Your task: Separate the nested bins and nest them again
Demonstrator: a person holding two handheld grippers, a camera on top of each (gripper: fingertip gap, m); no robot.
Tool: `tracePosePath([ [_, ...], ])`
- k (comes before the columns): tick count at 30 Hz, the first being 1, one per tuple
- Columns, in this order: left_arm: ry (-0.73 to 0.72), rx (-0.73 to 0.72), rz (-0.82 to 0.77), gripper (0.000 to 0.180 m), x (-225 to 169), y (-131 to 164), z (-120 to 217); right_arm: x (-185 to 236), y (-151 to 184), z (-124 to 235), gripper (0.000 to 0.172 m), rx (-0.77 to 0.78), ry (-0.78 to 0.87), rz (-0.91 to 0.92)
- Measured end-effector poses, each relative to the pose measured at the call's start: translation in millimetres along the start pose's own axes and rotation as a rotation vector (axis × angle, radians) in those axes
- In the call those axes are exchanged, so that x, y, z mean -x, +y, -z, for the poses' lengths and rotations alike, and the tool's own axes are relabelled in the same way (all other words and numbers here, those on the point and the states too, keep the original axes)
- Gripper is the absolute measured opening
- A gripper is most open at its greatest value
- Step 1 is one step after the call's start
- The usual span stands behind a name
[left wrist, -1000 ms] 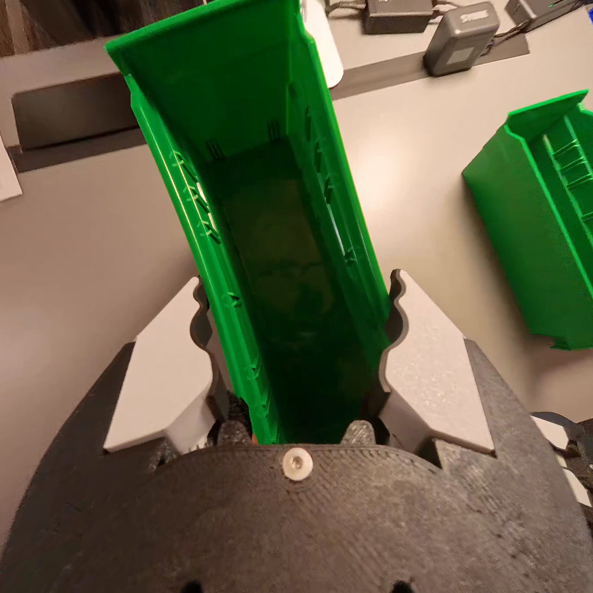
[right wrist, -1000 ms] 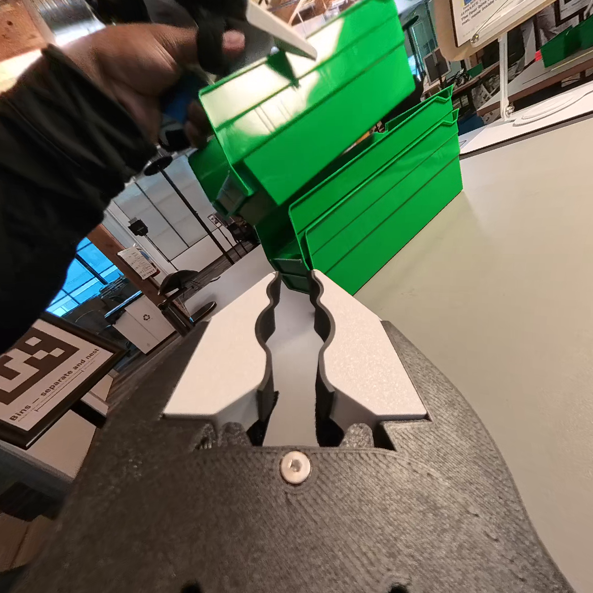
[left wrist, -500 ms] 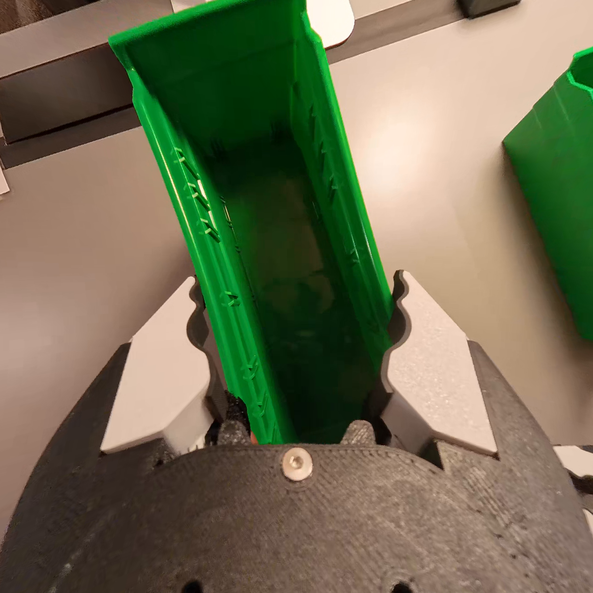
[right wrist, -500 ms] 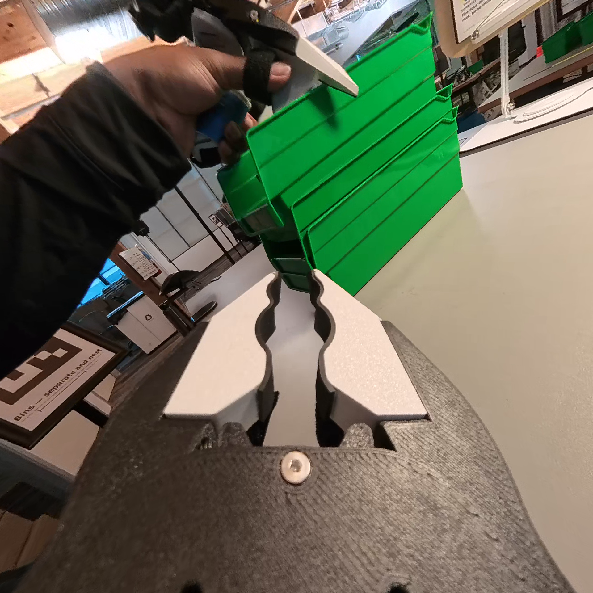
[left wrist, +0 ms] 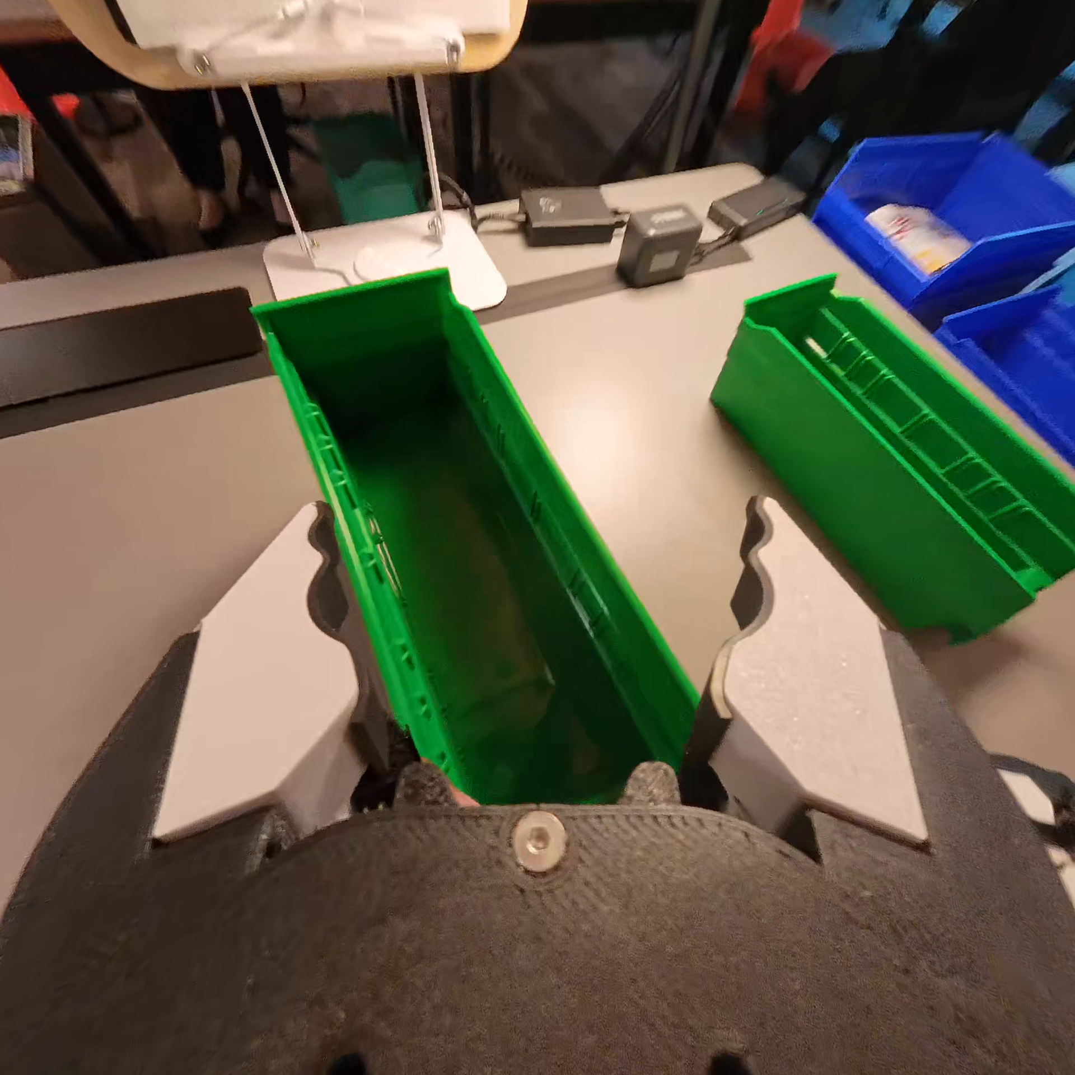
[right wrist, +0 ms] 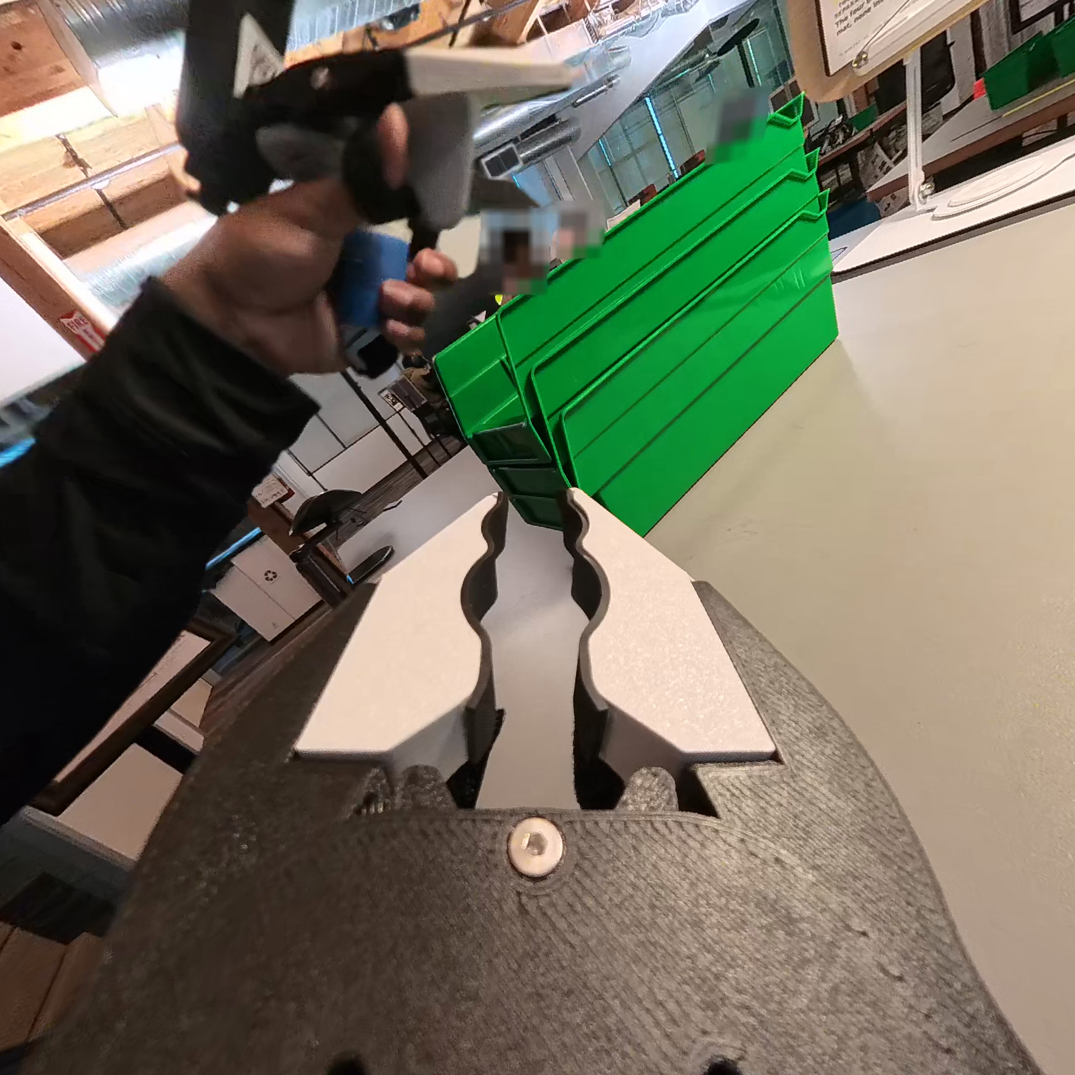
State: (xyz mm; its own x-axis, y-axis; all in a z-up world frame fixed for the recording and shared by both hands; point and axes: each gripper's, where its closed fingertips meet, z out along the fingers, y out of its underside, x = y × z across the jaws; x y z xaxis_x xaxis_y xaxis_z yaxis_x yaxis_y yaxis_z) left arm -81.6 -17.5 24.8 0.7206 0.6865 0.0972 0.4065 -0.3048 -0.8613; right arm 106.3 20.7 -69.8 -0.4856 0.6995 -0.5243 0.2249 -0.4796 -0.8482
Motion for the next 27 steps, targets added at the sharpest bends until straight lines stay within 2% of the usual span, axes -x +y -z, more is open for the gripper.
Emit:
tracePosePath([
  [1, -0.001, -0.041, 0.008, 0.135, 8.2, 3.6, 12.5, -0.1, 0.1, 0.0, 0.020, 0.000, 0.002, 0.002],
  [4, -0.062, -0.170, 0.043, 0.125, 52.7, 27.1, 52.6, 0.1, 0.3, 0.1, 0.020, 0.000, 0.006, 0.009],
  [7, -0.115, -0.270, 0.121, 0.108, 101.6, 77.5, 81.1, 0.1, 0.6, 0.3, 0.022, 0.001, 0.010, 0.016],
  [11, -0.134, -0.284, 0.212, 0.101, 138.5, 158.9, 88.4, 0.8, 1.6, 0.6, 0.024, 0.003, 0.024, 0.042],
  [13, -0.143, -0.284, 0.223, 0.099, 144.3, 184.1, 86.8, 1.2, 2.5, 0.5, 0.025, 0.005, 0.038, 0.066],
  [16, -0.110, -0.338, 0.250, 0.094, 141.5, 180.9, 93.8, -0.6, 3.8, -1.0, 0.030, 0.005, 0.084, 0.113],
  [18, -0.089, -0.303, 0.247, 0.093, 137.5, 183.7, 87.9, -3.9, 3.2, -1.7, 0.037, 0.002, 0.130, 0.143],
  [21, -0.052, -0.257, 0.240, 0.093, 126.3, 187.0, 79.6, -13.7, -5.2, -1.2, 0.056, 0.013, 0.209, 0.173],
  [23, -0.038, -0.260, 0.232, 0.092, 120.0, 186.8, 79.7, -21.5, -27.7, 6.1, 0.070, 0.014, 0.301, 0.252],
  [27, -0.025, -0.336, 0.245, 0.086, 113.0, 181.6, 90.4, -43.4, -101.8, 36.3, 0.116, 0.071, 0.571, 0.402],
])
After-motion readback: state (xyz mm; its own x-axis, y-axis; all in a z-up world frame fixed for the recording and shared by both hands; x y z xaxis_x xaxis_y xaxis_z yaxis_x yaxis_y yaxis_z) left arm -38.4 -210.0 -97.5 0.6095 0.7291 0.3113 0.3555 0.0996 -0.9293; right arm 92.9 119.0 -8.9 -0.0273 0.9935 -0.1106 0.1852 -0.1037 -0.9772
